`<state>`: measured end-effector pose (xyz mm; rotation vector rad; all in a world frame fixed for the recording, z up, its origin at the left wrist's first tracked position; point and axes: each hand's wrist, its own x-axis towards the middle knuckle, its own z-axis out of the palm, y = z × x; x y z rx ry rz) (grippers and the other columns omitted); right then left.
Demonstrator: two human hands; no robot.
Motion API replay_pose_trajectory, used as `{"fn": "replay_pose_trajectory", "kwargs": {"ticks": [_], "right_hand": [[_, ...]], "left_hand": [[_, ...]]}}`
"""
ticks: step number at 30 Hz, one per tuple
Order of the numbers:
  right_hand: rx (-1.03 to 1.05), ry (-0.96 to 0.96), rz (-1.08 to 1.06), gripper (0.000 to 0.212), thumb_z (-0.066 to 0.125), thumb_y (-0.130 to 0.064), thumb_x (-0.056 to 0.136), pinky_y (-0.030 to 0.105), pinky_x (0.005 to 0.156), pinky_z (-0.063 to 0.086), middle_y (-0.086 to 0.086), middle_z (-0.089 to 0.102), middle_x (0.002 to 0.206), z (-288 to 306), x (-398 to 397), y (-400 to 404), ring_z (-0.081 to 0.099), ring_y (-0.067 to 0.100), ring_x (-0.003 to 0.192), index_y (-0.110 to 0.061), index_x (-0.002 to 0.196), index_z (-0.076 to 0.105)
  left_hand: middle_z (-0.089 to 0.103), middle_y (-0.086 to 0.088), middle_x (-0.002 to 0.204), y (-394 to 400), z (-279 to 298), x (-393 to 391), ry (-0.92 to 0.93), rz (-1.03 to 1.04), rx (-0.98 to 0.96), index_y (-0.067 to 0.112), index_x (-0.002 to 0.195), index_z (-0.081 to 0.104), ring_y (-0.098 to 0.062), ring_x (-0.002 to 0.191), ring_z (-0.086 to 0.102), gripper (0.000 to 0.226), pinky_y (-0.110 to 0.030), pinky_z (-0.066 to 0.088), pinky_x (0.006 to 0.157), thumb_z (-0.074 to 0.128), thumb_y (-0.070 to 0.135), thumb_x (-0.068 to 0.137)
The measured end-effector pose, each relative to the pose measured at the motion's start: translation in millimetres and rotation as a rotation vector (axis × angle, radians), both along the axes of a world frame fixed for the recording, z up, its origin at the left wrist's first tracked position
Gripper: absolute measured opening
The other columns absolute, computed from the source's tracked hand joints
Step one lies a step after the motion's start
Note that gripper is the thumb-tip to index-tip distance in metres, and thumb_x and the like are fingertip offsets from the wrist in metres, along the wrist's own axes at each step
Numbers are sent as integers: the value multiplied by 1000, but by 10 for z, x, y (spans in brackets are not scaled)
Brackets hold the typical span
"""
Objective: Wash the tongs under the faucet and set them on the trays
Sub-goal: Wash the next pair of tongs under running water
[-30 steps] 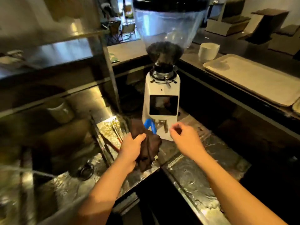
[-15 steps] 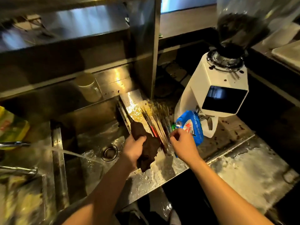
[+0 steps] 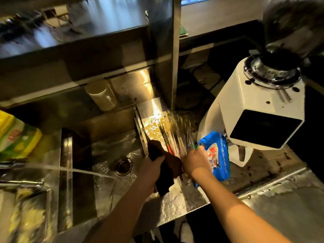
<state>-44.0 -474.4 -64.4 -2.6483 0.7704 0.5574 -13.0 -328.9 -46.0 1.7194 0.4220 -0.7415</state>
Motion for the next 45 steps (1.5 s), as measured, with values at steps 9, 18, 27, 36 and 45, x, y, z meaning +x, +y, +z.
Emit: {"fn": "replay_pose_trajectory", "kwargs": {"ticks": [9,18,27,36,45], "right_hand": [[254,-250,-66,23,47,-3,91,38,82,39,16,62,109,569,-124,-197,54,32,102,-6,106,64],[712,-232,66,30,45,-34,98,28,60,43,1,63,97,779,101,673,64,25,89,-23,126,43],[979,-43,202,26,61,-39,94,20,41,33,-6,48,50,661,-38,1917,42,8,40,-15,103,66],[986,93,188,33,64,-39,82,24,44,43,-16,60,52,582,-144,2369,50,2,44,-42,112,52],[863,81,261,5,58,-24,92,20,40,43,-5,54,62,581,-25,2491,50,2,38,-24,87,55]], "left_hand": [[74,-5,99,90,52,-1,-29,265,-213,23,99,66,-25,88,73,9,-31,54,64,61,16,95],[74,-8,104,1232,12,68,-17,587,-357,15,118,61,-26,95,73,25,-37,56,76,59,29,97],[58,-10,91,2560,-109,191,-93,748,-683,13,100,65,-22,81,57,31,-37,43,80,44,36,97],[60,-13,91,2638,-243,653,25,706,-546,10,117,55,-31,88,59,35,-45,47,93,46,39,99],[67,-20,100,2601,-286,815,149,574,-363,-2,124,58,-35,95,66,41,-56,49,102,44,30,103]]}}
